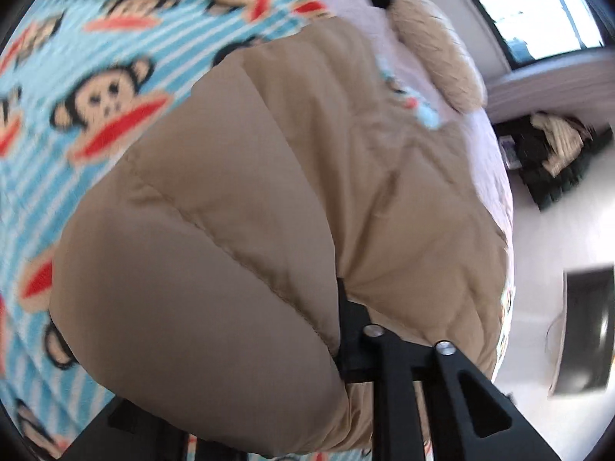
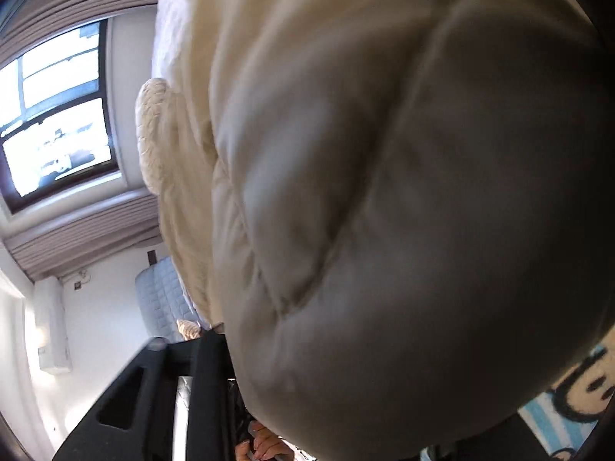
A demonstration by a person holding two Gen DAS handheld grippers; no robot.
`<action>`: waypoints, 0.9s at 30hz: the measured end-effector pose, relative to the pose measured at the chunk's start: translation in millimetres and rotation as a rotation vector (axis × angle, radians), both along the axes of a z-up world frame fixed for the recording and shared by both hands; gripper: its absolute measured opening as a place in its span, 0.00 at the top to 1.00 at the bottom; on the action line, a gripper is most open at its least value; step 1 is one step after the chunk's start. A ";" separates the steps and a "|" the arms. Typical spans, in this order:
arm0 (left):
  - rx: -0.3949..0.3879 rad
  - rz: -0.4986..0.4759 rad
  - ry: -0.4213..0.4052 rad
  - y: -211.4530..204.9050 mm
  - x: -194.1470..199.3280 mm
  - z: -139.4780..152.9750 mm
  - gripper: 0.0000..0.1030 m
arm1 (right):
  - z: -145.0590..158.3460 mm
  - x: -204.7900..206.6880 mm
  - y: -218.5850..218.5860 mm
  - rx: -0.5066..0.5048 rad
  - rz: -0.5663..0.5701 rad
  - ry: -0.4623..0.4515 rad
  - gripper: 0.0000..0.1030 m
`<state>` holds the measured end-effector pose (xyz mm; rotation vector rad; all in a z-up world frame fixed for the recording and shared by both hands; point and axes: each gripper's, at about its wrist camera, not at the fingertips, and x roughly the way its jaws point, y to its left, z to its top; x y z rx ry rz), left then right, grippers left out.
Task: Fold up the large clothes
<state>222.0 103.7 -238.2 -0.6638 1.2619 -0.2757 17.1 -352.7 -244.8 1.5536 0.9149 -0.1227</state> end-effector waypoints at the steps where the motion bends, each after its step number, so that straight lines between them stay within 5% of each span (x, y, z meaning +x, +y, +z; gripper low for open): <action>1: 0.005 -0.014 -0.015 -0.4 -2.4 6.5 0.82 | 5.0 -0.9 1.3 -0.015 0.013 -0.005 0.77; 12: 0.016 -0.084 -0.055 12.6 -91.1 61.5 0.82 | 44.4 -56.5 11.3 -0.031 0.148 -0.054 0.80; 23: 0.029 -0.213 0.097 56.5 -222.1 41.3 0.82 | 39.4 -176.6 43.6 -0.006 0.140 0.037 0.79; 27: 0.085 -0.284 0.111 56.4 -233.4 28.2 0.79 | 26.4 -182.3 37.7 -0.046 0.092 0.091 0.65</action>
